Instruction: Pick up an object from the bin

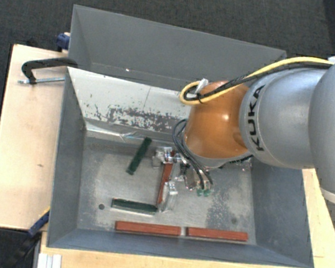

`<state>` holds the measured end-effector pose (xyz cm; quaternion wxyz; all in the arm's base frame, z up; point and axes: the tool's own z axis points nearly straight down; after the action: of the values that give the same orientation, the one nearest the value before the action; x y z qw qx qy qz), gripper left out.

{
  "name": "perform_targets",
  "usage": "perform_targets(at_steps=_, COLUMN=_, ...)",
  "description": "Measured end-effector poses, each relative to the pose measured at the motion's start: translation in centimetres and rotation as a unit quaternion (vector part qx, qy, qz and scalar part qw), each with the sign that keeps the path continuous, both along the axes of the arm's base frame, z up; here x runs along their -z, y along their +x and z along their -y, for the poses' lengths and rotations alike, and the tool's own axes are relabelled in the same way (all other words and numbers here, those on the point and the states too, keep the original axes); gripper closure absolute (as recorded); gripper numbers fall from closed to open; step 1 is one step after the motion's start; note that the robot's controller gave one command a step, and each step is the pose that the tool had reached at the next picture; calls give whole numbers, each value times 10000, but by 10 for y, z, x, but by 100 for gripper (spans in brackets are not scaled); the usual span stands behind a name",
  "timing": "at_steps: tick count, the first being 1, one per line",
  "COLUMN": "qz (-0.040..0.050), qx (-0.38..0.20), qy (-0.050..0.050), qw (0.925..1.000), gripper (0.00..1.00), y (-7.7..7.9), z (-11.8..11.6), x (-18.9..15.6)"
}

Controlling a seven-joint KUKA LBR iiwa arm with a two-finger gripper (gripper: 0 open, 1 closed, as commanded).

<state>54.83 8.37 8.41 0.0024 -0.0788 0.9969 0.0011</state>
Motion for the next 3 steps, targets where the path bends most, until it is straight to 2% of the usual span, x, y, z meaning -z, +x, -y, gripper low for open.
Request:
perform_targets(at_steps=1, qz=0, qx=0, qy=0, qw=10000, gripper=0, y=0, z=0, x=0)
perform_targets(at_steps=2, qz=-24, qx=-1185, qy=-9, qw=9929, gripper=100, y=-41, z=-58, x=5)
perform_targets(at_steps=3, qz=-24, qx=-1183, qy=-8, qw=9930, gripper=100, y=-41, z=-58, x=5)
